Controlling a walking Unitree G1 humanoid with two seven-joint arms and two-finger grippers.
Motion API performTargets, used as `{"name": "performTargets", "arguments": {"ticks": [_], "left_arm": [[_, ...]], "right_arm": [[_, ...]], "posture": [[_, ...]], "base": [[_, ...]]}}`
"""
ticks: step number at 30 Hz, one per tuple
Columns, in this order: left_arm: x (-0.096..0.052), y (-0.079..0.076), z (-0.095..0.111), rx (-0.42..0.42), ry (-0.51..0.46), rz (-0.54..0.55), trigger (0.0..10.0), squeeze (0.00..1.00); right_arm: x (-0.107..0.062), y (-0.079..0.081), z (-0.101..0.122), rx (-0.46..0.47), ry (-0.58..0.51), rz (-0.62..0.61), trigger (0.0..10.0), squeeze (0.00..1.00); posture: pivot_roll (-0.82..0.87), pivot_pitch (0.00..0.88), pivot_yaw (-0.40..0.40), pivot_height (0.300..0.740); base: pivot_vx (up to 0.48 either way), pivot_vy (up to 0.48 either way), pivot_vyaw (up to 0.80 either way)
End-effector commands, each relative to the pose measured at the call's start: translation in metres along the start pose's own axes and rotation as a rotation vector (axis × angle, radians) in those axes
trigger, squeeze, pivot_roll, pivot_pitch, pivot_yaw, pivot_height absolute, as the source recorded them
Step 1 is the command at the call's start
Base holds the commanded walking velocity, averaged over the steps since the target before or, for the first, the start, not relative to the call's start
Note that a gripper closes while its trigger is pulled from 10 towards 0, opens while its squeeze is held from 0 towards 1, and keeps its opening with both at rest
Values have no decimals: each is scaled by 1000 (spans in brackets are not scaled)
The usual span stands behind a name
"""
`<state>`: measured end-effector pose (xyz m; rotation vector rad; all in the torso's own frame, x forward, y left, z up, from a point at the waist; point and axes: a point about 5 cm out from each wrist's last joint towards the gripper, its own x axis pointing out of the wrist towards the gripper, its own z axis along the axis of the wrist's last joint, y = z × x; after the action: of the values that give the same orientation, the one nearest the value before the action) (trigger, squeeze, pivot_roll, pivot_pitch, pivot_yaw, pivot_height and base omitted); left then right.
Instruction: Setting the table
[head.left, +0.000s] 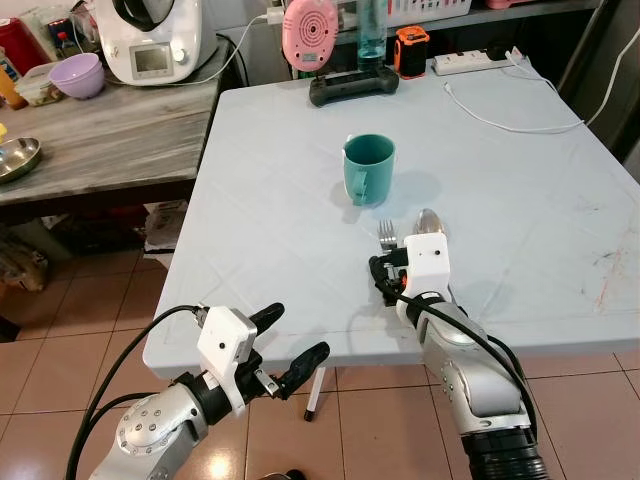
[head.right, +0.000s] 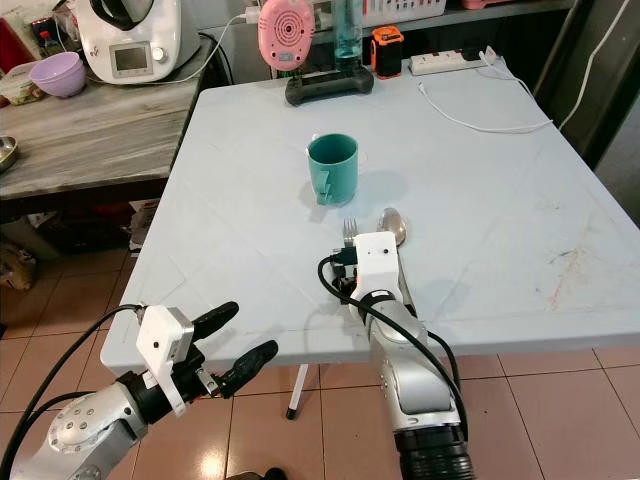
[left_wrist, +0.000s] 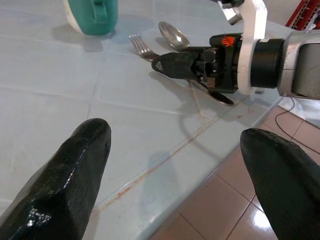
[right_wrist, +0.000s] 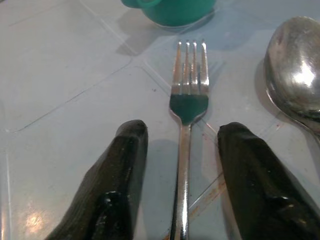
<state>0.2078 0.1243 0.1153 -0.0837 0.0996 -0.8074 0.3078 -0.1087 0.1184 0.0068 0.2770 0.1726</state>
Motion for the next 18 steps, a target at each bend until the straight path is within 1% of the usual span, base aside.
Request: {"name": "performTargets", "arguments": {"ticks": [1, 4, 7, 14, 18], "left_arm": [[-2, -1, 4, 14, 6, -2, 10000, 0], [-2, -1, 7, 16, 4, -4, 10000, 0], [-2, -3, 10, 16, 3, -9, 10000, 0], [-1, -7, 12, 10, 6, -14, 10000, 0], [0, -6, 12, 6, 8, -13, 10000, 0]], "right_arm": [[-3, -2, -35, 43, 188, -26, 0, 0], [-4, -3, -36, 41, 208, -31, 0, 0], [-6, -5, -38, 16, 231, -40, 0, 0], [-8, -5, -42, -6, 265, -28, 0, 0], [-9, -6, -43, 1, 273, -25, 0, 0]], "posture": [[-89, 115, 132, 740], [-89, 117, 133, 740], [-90, 119, 134, 740], [-95, 118, 134, 740], [-96, 119, 135, 740]], "base": [[0, 0, 0], [0, 0, 0], [0, 0, 0], [0, 0, 0], [0, 0, 0]]}}
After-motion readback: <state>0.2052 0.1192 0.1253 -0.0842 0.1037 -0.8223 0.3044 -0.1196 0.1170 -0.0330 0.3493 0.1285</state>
